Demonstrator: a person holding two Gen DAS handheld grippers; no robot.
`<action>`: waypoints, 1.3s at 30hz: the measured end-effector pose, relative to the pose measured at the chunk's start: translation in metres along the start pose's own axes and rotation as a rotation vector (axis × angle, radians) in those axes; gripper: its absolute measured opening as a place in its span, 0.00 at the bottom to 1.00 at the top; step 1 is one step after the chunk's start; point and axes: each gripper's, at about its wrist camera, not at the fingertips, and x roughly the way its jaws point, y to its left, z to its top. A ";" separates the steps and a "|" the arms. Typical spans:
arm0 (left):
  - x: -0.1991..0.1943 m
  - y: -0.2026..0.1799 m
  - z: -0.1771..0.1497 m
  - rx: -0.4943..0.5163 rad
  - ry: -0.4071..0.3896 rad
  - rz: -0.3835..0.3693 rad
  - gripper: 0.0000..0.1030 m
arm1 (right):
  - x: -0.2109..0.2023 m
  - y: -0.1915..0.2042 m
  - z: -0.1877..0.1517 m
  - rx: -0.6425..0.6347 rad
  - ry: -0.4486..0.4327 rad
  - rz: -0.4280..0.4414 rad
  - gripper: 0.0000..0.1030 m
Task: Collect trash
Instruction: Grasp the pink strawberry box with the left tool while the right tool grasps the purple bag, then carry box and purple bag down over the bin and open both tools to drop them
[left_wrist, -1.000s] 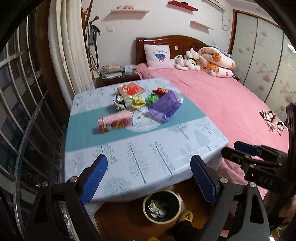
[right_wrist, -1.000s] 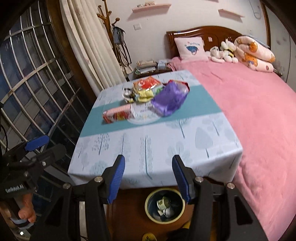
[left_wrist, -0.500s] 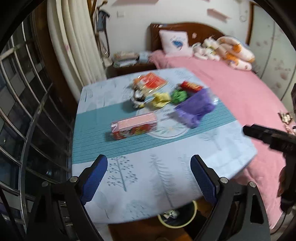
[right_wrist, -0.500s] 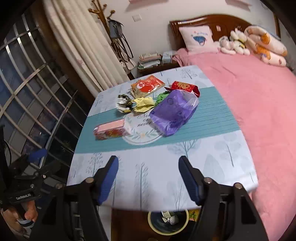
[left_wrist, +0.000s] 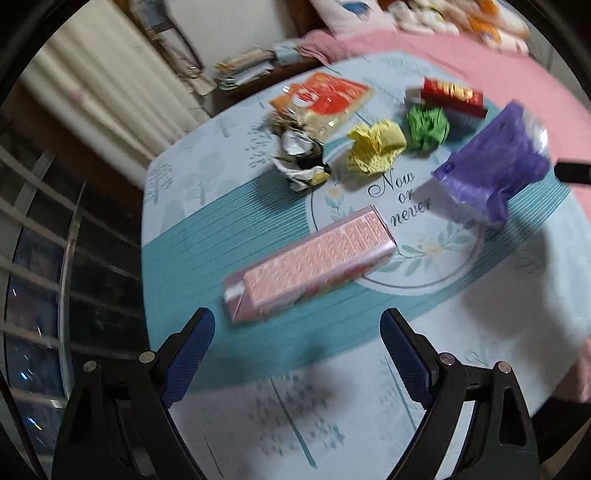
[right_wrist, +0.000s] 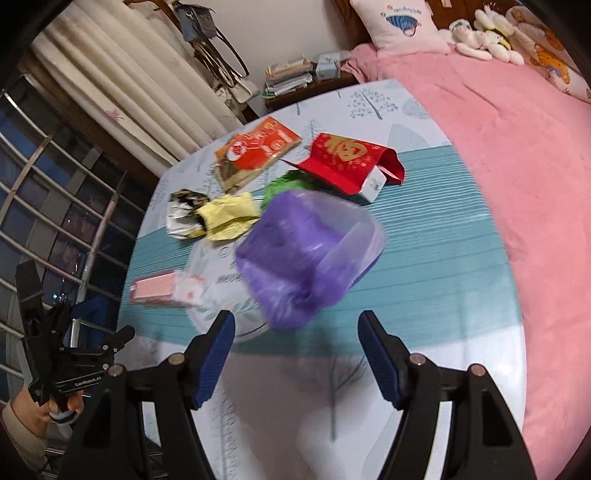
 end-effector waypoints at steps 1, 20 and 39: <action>0.007 -0.002 0.006 0.015 0.008 -0.001 0.87 | 0.005 -0.003 0.004 -0.001 0.006 0.003 0.67; 0.090 -0.009 0.066 0.081 0.209 -0.136 0.79 | 0.072 -0.017 0.044 -0.094 0.105 0.114 0.67; 0.055 0.016 0.029 -0.396 0.194 -0.244 0.38 | 0.066 0.003 0.026 -0.084 0.074 0.190 0.13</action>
